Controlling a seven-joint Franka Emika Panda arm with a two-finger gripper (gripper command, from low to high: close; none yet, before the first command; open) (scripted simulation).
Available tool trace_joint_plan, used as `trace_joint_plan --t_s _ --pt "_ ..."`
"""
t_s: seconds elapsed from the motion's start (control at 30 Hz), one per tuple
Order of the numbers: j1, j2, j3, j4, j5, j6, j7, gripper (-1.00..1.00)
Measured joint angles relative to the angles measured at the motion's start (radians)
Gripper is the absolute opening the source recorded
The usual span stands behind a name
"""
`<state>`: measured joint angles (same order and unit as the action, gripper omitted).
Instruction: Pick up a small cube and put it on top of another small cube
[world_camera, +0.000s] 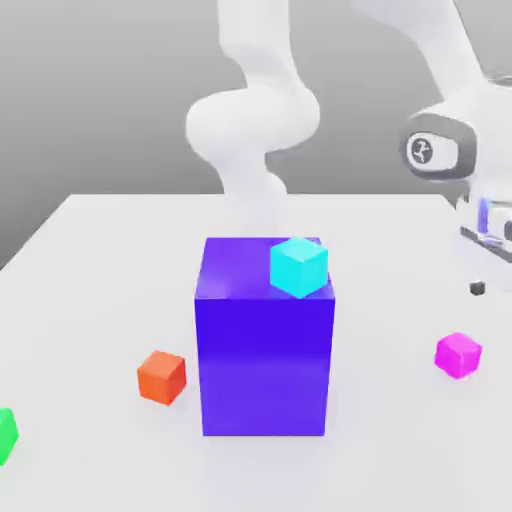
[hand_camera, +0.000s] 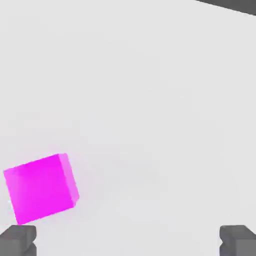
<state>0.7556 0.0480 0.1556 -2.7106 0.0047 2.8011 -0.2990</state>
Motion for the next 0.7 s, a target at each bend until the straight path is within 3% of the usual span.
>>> trace_joint_plan --t_s 0.23,0.27,0.5,0.7 --pt "0.078 0.24 -0.082 0.015 -0.142 0.182 0.04 0.0" --pt "0.088 0.27 -0.094 0.02 -0.149 0.206 0.046 -1.0" --pt "0.09 0.274 -0.097 0.021 -0.153 0.207 0.049 -1.0" --pt "0.057 0.082 -0.042 -0.017 -0.062 0.054 -0.019 -1.0"
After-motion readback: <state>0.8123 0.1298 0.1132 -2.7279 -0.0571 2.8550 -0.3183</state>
